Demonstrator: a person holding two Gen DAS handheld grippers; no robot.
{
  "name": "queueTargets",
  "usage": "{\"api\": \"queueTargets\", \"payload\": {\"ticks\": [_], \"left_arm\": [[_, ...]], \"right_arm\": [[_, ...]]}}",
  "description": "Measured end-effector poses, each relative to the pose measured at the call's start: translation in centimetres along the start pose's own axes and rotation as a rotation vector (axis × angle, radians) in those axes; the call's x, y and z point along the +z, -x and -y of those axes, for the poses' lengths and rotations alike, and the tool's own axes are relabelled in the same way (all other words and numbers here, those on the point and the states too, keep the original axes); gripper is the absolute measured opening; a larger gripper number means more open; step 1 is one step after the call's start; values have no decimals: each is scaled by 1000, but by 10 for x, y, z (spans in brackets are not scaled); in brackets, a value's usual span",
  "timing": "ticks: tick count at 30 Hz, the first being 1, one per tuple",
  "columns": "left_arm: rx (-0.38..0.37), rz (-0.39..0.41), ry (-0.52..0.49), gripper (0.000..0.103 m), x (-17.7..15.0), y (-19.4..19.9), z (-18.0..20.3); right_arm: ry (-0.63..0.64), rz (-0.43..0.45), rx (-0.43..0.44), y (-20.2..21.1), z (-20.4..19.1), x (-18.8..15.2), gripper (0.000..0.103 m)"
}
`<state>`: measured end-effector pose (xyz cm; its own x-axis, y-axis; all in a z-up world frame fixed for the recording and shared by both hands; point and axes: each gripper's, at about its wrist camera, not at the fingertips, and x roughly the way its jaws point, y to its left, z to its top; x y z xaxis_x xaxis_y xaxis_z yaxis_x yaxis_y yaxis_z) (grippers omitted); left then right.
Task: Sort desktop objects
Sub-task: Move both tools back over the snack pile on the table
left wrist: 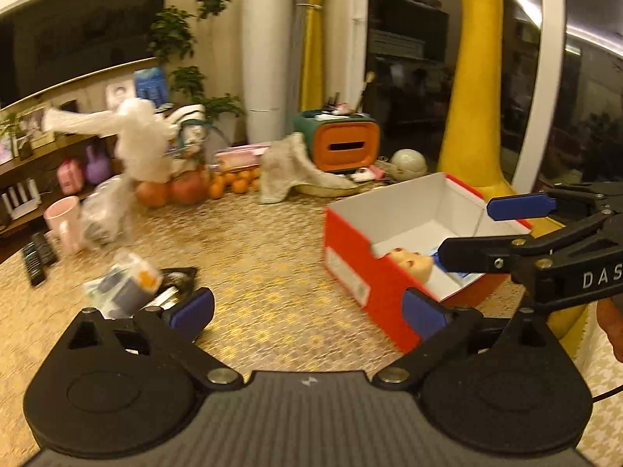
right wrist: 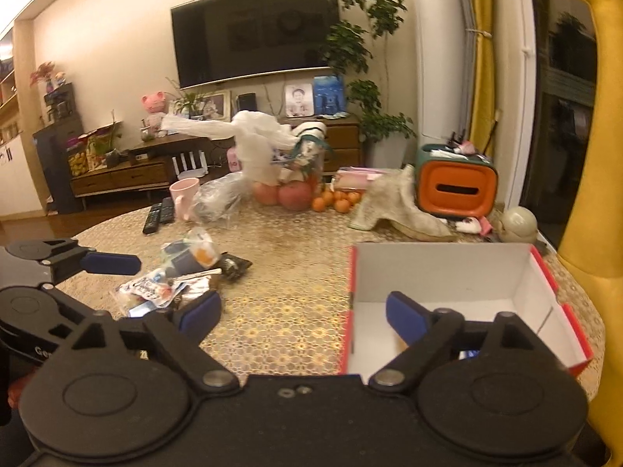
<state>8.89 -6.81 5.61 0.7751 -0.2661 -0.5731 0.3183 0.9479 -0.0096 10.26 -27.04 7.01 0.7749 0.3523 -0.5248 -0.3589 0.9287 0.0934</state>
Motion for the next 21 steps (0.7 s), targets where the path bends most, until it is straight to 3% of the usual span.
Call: {"api": "queueTargets", "payload": {"ticks": [6, 9, 17, 21], "left_arm": [[51, 36, -5, 103, -27, 20, -20], [42, 36, 28, 103, -39, 25, -32], [24, 94, 37, 103, -64, 47, -56], [38, 102, 17, 103, -69, 54, -63]], "right_arm": [[21, 45, -2, -6, -28, -4, 97], [26, 76, -23, -12, -39, -7, 99], [-68, 123, 98, -27, -57, -9, 103], [66, 115, 139, -38, -82, -10, 103]]}}
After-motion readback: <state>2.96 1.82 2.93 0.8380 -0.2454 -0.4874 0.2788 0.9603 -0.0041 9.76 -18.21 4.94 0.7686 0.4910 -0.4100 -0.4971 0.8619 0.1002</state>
